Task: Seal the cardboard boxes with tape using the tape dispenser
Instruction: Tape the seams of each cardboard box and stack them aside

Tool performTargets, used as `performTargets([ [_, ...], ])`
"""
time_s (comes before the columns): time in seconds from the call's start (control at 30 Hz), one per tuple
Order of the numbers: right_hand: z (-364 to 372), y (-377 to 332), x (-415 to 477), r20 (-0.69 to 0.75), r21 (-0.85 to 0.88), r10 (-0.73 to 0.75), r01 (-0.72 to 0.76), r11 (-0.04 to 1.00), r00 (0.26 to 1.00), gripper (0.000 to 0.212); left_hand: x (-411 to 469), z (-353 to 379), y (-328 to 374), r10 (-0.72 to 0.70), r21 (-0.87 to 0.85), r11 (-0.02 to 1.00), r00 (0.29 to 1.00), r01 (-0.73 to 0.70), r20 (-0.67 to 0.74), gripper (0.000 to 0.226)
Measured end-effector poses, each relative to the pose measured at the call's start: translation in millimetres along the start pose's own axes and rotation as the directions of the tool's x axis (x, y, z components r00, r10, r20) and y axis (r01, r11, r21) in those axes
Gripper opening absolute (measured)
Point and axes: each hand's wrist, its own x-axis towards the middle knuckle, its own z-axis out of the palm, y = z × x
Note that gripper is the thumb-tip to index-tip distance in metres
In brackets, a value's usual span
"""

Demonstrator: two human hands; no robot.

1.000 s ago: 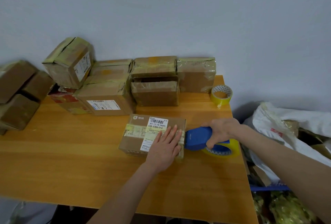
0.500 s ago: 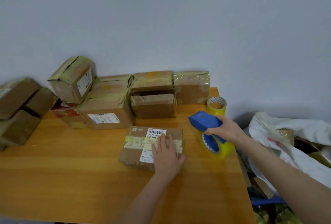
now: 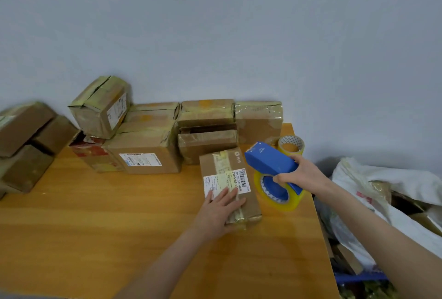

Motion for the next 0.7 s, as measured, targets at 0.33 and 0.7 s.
performTargets([
  [0.33, -7.0, -6.1, -13.4, 0.190, 0.119, -0.052, 0.029, 0.992, 0.980, 0.071, -1.6, -11.4, -29.9, 0.060, -0.097, 0.994, 0.998, -0.059, 0.009, 0.076],
  [0.7, -2.3, -23.5, -39.6, 0.275, 0.170, -0.167, 0.123, 0.978, 0.947, 0.076, -7.3, -97.8, 12.9, -0.361, -0.983, -0.147, 0.919, 0.111, 0.158, 0.049],
])
